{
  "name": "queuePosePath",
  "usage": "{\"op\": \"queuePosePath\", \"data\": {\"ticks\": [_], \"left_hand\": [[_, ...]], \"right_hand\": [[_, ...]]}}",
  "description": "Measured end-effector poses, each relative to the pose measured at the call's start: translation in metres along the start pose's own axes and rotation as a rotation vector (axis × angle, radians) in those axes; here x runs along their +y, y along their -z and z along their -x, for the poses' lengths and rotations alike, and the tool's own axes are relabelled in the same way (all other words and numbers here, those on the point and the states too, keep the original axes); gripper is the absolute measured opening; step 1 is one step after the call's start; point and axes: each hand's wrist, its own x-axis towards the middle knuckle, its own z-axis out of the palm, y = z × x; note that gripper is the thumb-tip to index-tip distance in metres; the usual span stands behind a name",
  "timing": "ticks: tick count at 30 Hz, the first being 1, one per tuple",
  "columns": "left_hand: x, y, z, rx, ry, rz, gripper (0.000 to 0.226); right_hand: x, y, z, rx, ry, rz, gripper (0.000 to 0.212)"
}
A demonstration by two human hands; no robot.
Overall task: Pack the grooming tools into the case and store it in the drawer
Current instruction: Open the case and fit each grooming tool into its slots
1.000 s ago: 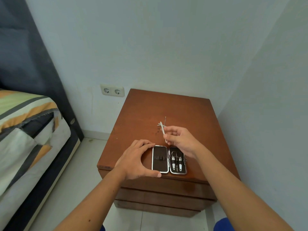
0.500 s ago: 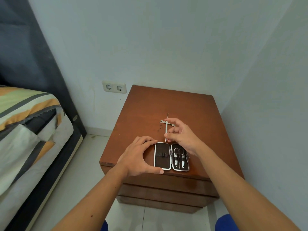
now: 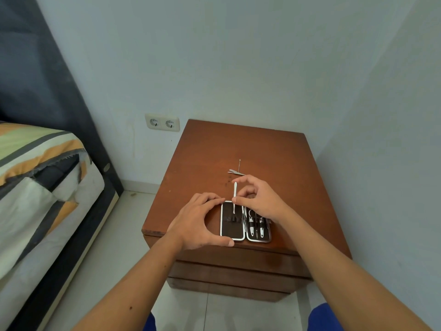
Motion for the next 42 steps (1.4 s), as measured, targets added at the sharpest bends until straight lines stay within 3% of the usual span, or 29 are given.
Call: {"op": "queuePosePath", "data": {"ticks": [10, 19, 32, 37, 42], "left_hand": [[0.0, 0.0, 0.0, 0.007, -0.001, 0.001, 0.115], [0.001, 0.0, 0.001, 0.003, 0.004, 0.005, 0.112], [0.001, -0.001, 0.001, 0.018, -0.005, 0.008, 0.114], [0.001, -0.002, 0.001, 0.016, -0.009, 0.009, 0.113], [0.001, -0.001, 0.001, 0.012, -0.005, 0.006, 0.114]], "right_hand": [[0.007, 0.004, -0.006, -0.019, -0.02, 0.051, 0.054], [0.002, 0.003, -0.005, -0.055, -0.021, 0.243, 0.051], [0.003, 0.003, 0.009, -0.072, -0.006, 0.324, 0.046], [0.002, 0.0, 0.02, -0.088, 0.045, 0.454, 0.075], [0.002, -0.005, 0.029, -0.064, 0.094, 0.526, 0.083]]}}
